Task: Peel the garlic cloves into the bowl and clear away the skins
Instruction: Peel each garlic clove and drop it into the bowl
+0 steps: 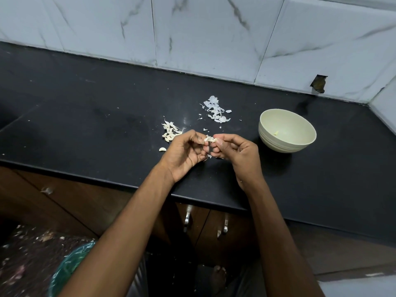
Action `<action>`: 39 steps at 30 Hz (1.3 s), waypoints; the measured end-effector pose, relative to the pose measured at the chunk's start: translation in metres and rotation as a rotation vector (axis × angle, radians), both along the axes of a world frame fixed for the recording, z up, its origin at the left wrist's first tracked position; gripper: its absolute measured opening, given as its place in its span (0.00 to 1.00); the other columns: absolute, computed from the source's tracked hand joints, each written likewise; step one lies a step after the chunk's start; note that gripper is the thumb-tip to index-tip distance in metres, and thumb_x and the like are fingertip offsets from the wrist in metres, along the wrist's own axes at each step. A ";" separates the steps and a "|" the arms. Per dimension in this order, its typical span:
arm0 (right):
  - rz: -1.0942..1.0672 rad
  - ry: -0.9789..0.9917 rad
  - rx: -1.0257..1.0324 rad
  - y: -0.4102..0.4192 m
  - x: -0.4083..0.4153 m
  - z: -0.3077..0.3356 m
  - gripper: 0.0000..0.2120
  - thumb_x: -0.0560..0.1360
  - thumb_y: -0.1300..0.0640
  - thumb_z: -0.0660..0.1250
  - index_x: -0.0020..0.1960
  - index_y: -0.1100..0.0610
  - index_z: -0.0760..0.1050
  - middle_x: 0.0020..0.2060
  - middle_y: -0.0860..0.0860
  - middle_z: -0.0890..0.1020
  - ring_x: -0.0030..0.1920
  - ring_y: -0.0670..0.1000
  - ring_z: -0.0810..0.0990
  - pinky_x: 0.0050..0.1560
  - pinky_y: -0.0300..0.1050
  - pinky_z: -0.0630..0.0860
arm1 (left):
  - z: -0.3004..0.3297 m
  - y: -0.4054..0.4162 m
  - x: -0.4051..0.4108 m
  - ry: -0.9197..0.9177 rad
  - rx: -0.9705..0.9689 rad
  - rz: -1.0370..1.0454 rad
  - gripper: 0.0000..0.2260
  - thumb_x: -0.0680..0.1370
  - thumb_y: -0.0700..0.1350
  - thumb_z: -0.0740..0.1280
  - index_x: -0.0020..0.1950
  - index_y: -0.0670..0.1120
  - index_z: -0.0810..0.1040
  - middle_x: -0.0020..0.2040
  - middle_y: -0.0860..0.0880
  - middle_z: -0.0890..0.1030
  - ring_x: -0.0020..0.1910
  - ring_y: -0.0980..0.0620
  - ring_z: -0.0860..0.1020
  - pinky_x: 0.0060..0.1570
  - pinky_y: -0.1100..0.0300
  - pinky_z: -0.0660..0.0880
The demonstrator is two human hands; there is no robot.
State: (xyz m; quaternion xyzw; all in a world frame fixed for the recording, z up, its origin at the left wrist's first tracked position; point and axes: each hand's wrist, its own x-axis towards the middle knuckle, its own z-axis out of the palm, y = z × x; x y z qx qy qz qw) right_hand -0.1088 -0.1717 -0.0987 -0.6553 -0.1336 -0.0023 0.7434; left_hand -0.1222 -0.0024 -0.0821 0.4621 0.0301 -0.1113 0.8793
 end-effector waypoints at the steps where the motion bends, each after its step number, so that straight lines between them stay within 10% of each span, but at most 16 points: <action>1: -0.003 0.011 0.010 -0.001 0.001 -0.001 0.06 0.79 0.65 0.71 0.55 0.61 0.83 0.41 0.57 0.87 0.41 0.52 0.85 0.49 0.48 0.84 | -0.001 0.000 0.001 0.006 -0.011 0.020 0.09 0.69 0.37 0.61 0.32 0.43 0.79 0.33 0.43 0.78 0.29 0.52 0.73 0.32 0.62 0.71; 10: -0.051 0.051 0.132 -0.002 0.004 -0.002 0.10 0.82 0.66 0.66 0.63 0.64 0.78 0.50 0.64 0.86 0.50 0.58 0.87 0.49 0.46 0.84 | -0.013 -0.012 0.003 -0.078 0.138 0.178 0.10 0.82 0.34 0.61 0.55 0.34 0.81 0.44 0.40 0.82 0.40 0.48 0.80 0.43 0.58 0.82; 18: -0.078 0.049 0.101 -0.002 0.005 -0.004 0.08 0.79 0.66 0.72 0.58 0.63 0.83 0.50 0.56 0.88 0.52 0.53 0.87 0.50 0.44 0.84 | -0.023 -0.019 -0.001 -0.240 0.457 0.453 0.09 0.72 0.36 0.80 0.42 0.40 0.80 0.33 0.49 0.78 0.33 0.52 0.73 0.34 0.60 0.75; 24: -0.106 0.033 0.029 -0.001 0.006 -0.005 0.11 0.77 0.66 0.74 0.60 0.64 0.84 0.49 0.53 0.88 0.48 0.47 0.85 0.44 0.41 0.82 | -0.024 -0.017 -0.001 -0.318 0.473 0.443 0.09 0.79 0.36 0.73 0.59 0.41 0.84 0.44 0.48 0.84 0.40 0.52 0.79 0.41 0.58 0.80; 39: -0.086 -0.051 -0.049 -0.003 0.001 -0.005 0.06 0.77 0.66 0.74 0.54 0.62 0.85 0.47 0.54 0.89 0.48 0.51 0.87 0.49 0.43 0.83 | -0.027 -0.016 -0.003 -0.310 0.500 0.400 0.05 0.77 0.37 0.75 0.51 0.38 0.88 0.44 0.42 0.85 0.37 0.49 0.80 0.39 0.54 0.80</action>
